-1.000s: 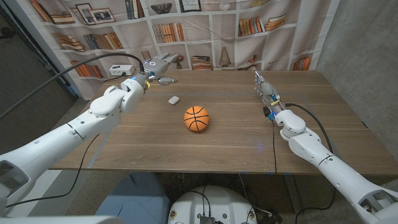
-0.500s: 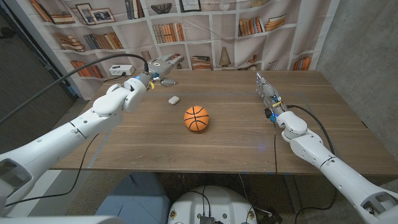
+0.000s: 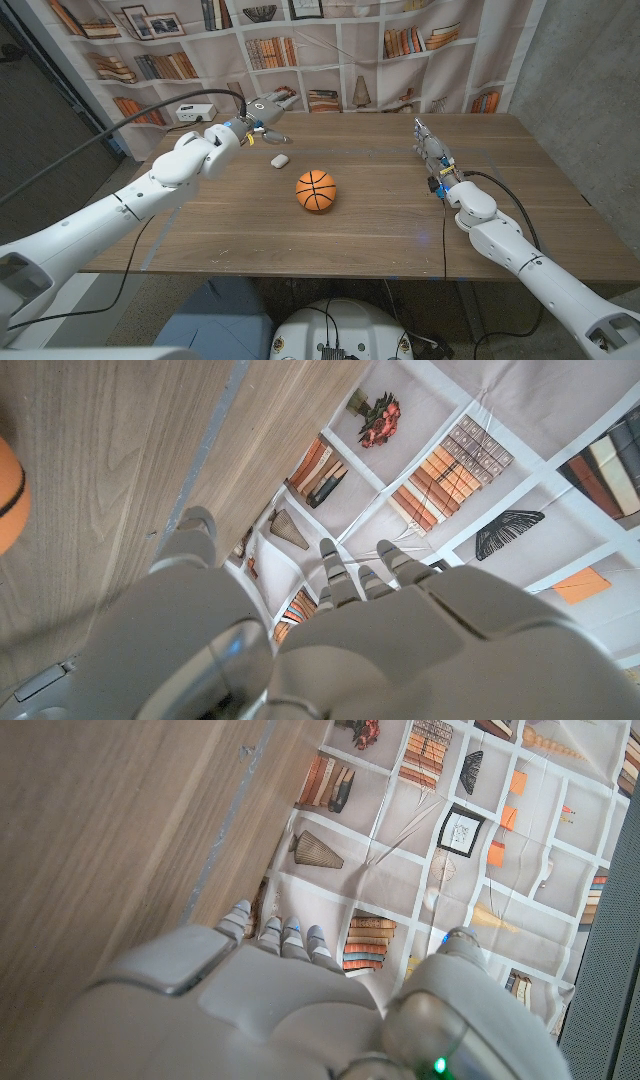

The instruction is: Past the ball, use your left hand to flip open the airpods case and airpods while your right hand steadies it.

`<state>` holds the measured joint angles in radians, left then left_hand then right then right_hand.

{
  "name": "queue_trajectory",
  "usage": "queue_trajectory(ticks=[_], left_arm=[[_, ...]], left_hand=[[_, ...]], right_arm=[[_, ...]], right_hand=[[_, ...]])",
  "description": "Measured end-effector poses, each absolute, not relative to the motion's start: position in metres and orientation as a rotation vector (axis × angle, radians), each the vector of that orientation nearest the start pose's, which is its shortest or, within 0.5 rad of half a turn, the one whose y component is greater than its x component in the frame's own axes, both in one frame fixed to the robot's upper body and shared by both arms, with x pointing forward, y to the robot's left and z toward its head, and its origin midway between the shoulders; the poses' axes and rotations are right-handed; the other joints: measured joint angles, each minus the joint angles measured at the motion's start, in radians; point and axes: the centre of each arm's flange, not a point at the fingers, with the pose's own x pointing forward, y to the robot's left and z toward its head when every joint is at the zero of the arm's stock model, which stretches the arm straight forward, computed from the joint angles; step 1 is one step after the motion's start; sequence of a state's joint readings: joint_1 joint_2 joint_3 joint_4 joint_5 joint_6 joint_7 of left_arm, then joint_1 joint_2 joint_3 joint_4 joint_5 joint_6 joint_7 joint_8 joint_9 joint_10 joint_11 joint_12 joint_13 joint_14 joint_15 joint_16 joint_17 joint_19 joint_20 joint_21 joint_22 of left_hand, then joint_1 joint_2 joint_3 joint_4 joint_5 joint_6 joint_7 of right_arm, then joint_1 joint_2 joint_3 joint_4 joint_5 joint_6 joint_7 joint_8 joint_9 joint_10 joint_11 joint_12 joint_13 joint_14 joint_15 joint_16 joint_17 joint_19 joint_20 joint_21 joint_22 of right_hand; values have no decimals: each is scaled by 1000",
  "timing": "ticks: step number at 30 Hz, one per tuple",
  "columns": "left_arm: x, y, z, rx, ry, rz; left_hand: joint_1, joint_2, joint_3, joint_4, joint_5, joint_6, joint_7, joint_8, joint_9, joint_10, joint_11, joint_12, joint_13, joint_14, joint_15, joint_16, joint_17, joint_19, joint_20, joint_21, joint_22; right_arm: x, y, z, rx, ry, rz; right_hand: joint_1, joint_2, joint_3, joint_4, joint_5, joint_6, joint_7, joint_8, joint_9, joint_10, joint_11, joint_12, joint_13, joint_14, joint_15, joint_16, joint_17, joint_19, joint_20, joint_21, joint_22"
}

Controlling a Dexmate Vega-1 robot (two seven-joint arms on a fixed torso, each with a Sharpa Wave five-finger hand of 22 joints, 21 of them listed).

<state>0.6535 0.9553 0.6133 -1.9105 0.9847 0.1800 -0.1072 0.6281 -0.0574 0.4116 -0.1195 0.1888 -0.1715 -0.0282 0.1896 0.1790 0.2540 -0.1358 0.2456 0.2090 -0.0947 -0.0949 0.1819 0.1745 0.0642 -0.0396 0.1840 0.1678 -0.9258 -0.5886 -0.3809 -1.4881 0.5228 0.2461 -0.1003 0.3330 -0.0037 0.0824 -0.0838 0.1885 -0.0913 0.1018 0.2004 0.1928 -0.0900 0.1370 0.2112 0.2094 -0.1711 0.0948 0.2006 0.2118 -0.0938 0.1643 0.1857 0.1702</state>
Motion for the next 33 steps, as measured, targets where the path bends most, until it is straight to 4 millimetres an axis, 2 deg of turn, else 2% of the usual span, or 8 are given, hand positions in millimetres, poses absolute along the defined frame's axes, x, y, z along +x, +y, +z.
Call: queue_trajectory(ticks=[2, 4, 8, 17, 23, 33], left_arm=[[557, 228, 111, 1986, -773, 270], [557, 228, 112, 2001, -769, 265], [558, 229, 114, 2032, -750, 254], [563, 226, 119, 2101, -679, 214], [569, 221, 117, 2155, -638, 179], [574, 215, 116, 2211, -608, 147]], left_hand=[[-10, 11, -2, 3, 6, 0, 11, 0, 0, 0, 0, -2, 0, 0, 0, 0, 0, 0, 0, 0, 0], [-4, 38, 5, 8, 11, 0, 11, 0, 0, -5, 5, -10, 0, 0, 0, 0, -1, -4, 4, 0, 0], [48, 96, 48, -20, 11, -3, 29, -5, 0, -47, 18, -29, 0, -25, 23, -2, -2, -28, 16, 0, 0], [100, 148, 105, -51, 28, 2, 34, -5, 0, -128, 29, -47, -5, -72, 43, -4, 0, -59, 38, 0, 0], [106, 150, 110, -54, 35, 2, 34, -10, 0, -137, 29, -47, -5, -74, 41, -8, 0, -74, 41, -7, 0], [117, 142, 123, -59, 47, -4, 39, -14, 0, -125, 18, -41, -5, -79, 47, -8, 0, -86, 40, -7, 0]], right_arm=[[621, -278, -27, -106, -619, 164], [621, -278, -27, -106, -619, 164], [621, -278, -28, -106, -617, 164], [621, -278, -32, -102, -613, 161], [621, -280, -34, -98, -611, 150], [621, -283, -36, -91, -604, 134]], right_hand=[[-4, -4, -2, -3, 0, 0, 0, 0, 0, 0, 0, 0, 0, 0, 0, 0, 0, 0, 0, 0, 0], [-5, -5, -2, -3, 0, 0, 0, 0, 0, 0, 0, 0, 0, 0, 0, 0, 0, 0, 0, 0, 0], [-12, -12, -7, 1, 0, 0, 0, 0, 0, 0, 0, 0, 0, 0, 0, 0, 0, -4, 4, 0, 0], [-33, -22, -18, 7, 0, 0, 0, 0, 0, 0, 0, 0, 0, -4, 4, 0, 0, -4, 11, 0, 0], [-42, -32, -30, 11, 0, 0, 0, 0, 0, 0, 0, 0, 0, -4, 4, 0, 5, -4, 11, 0, 0], [-55, -34, -34, 15, 0, 0, 0, 0, 0, 0, 0, 0, 0, -4, 4, 0, 5, -4, 11, 0, 0]])
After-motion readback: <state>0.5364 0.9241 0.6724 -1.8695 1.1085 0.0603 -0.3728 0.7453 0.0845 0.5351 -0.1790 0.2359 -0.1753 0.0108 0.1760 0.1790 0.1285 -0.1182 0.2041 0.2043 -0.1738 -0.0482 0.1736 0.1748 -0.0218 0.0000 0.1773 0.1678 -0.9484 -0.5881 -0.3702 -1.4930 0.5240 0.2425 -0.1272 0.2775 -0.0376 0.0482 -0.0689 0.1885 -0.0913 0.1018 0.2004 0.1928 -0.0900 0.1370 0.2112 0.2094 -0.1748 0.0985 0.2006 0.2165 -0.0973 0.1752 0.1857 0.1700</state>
